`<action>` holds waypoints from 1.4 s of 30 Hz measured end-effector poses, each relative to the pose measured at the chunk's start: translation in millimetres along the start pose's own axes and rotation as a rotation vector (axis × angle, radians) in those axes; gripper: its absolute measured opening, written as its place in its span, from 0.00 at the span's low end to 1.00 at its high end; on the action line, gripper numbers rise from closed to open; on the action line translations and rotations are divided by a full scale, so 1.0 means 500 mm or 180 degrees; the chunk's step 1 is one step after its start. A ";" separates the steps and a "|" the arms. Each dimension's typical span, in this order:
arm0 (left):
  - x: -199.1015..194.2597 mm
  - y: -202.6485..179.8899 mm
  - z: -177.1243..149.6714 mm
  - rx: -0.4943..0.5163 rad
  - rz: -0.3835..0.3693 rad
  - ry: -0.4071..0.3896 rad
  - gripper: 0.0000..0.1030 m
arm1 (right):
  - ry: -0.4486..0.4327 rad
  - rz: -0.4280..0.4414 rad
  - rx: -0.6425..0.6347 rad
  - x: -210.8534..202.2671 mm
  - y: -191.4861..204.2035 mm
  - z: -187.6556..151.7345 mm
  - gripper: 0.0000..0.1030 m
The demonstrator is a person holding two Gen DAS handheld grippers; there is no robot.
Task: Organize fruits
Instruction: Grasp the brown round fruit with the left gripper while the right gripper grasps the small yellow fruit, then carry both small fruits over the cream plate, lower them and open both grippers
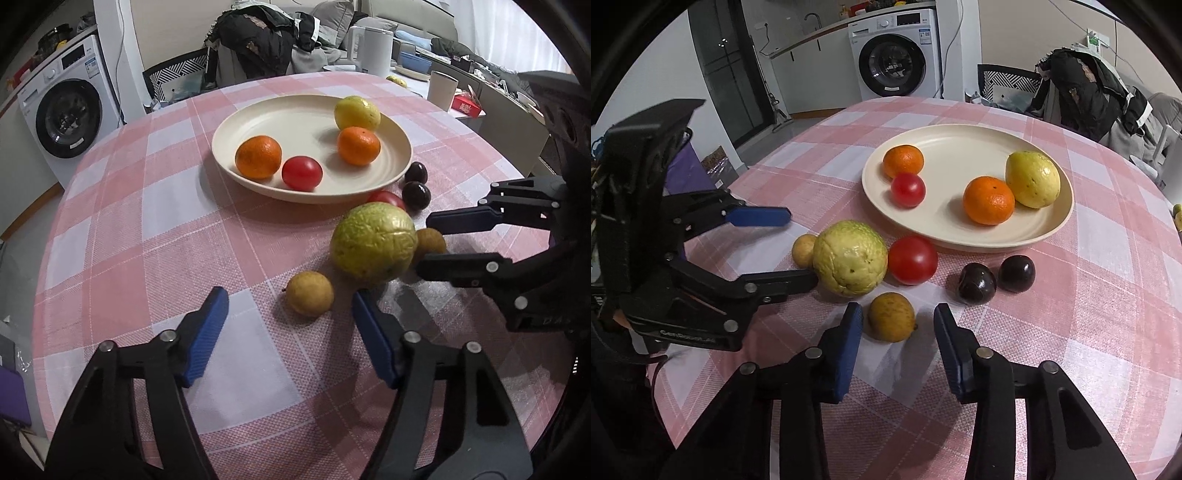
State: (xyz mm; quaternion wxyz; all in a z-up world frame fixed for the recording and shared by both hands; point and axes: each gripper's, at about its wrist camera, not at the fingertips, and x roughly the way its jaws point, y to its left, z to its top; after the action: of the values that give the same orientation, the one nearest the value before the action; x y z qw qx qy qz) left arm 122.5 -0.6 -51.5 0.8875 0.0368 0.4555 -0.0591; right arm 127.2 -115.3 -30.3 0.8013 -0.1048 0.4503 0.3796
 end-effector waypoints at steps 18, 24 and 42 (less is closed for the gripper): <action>0.005 0.003 -0.003 -0.0030 -0.0171 0.0000 0.41 | 0.0048 -0.0025 -0.0056 0.003 0.010 -0.004 0.28; 0.002 -0.001 -0.003 0.0011 -0.0236 -0.0032 0.23 | 0.0048 -0.0031 -0.0079 0.004 0.009 -0.006 0.27; -0.067 0.024 0.020 -0.0247 -0.0082 -0.0435 0.23 | -0.0352 -0.0094 0.0251 -0.052 -0.046 0.010 0.27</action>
State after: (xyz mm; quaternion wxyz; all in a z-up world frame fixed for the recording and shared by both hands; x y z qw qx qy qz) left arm 112.6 12.5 -18.2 0.9164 -0.0075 0.3963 -0.0551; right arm 138.5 -141.8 -10.6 0.8340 -0.0587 0.4184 0.3550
